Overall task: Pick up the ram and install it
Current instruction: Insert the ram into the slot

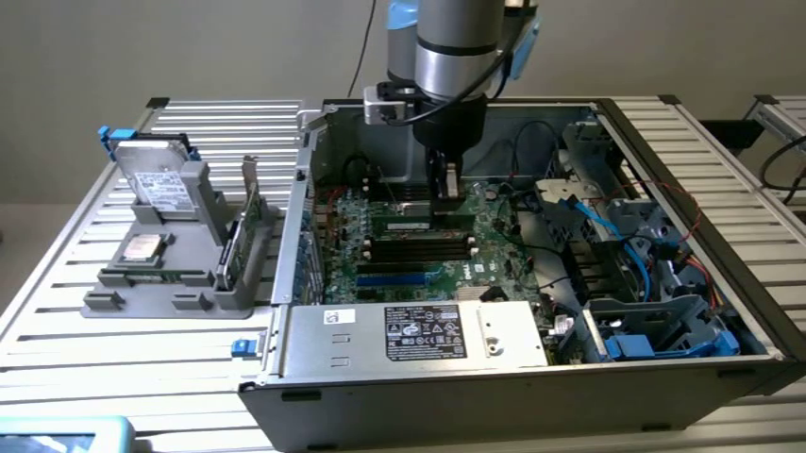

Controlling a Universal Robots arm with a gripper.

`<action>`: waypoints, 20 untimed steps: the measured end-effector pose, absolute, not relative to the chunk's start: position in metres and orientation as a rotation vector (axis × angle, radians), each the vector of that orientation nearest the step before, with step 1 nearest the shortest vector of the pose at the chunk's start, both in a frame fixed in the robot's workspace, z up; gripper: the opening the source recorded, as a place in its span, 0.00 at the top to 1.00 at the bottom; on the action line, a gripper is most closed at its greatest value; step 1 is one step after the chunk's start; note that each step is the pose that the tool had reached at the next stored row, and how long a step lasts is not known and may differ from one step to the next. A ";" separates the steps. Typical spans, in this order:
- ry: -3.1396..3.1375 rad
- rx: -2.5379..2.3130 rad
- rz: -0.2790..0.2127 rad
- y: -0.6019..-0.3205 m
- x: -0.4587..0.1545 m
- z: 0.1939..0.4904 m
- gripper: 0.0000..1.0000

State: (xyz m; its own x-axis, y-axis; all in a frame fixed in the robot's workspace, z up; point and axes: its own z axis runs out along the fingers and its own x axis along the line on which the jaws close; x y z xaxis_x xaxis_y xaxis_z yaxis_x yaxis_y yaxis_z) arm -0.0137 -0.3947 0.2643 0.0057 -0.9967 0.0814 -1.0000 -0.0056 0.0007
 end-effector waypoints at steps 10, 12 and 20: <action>-2.166 2.192 0.090 -0.395 -0.013 0.258 0.87; -2.163 2.194 0.090 -0.394 -0.013 0.257 0.87; -2.159 2.199 0.091 -0.391 -0.013 0.251 0.87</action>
